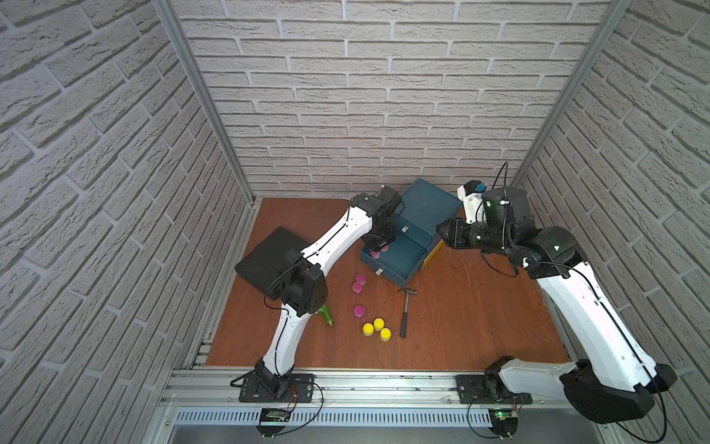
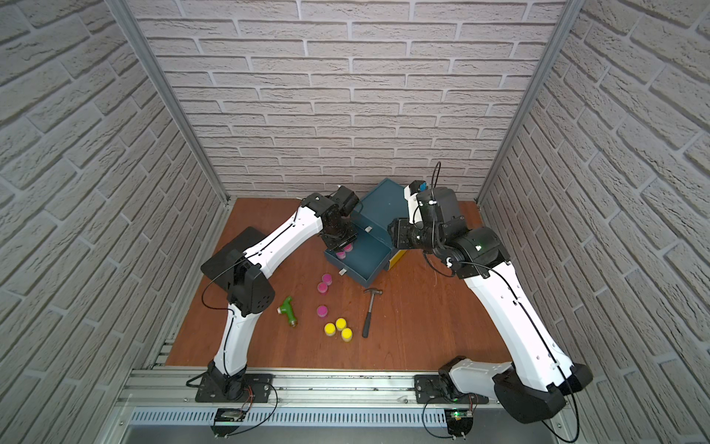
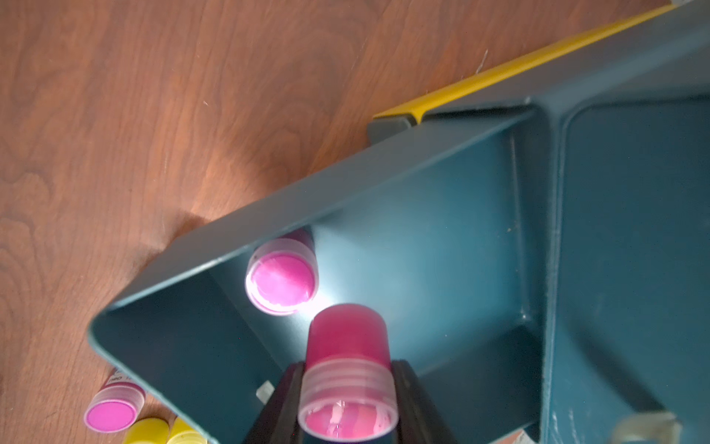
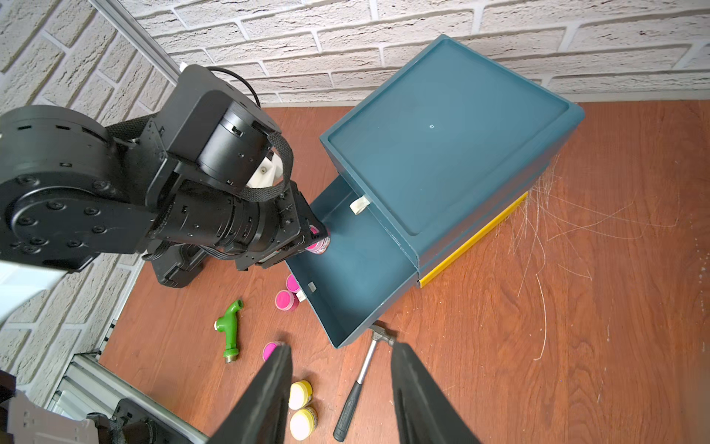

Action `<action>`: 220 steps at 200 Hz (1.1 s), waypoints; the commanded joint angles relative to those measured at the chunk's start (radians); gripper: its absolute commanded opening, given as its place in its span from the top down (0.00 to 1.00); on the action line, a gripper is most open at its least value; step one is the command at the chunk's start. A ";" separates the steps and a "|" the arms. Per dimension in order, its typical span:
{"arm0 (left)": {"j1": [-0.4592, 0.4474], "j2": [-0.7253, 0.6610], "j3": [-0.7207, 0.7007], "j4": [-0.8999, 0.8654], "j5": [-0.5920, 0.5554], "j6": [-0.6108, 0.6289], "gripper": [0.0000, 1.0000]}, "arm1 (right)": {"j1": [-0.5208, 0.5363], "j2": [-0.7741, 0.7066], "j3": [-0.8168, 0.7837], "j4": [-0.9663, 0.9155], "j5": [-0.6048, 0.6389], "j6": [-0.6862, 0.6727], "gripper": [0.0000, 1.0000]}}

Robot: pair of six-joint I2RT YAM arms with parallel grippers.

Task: Put the paint cans in the drawer according to color
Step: Place the paint can in the drawer.

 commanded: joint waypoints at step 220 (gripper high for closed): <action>-0.003 0.020 0.022 -0.049 -0.034 0.013 0.40 | -0.002 -0.016 -0.020 0.038 0.003 0.002 0.52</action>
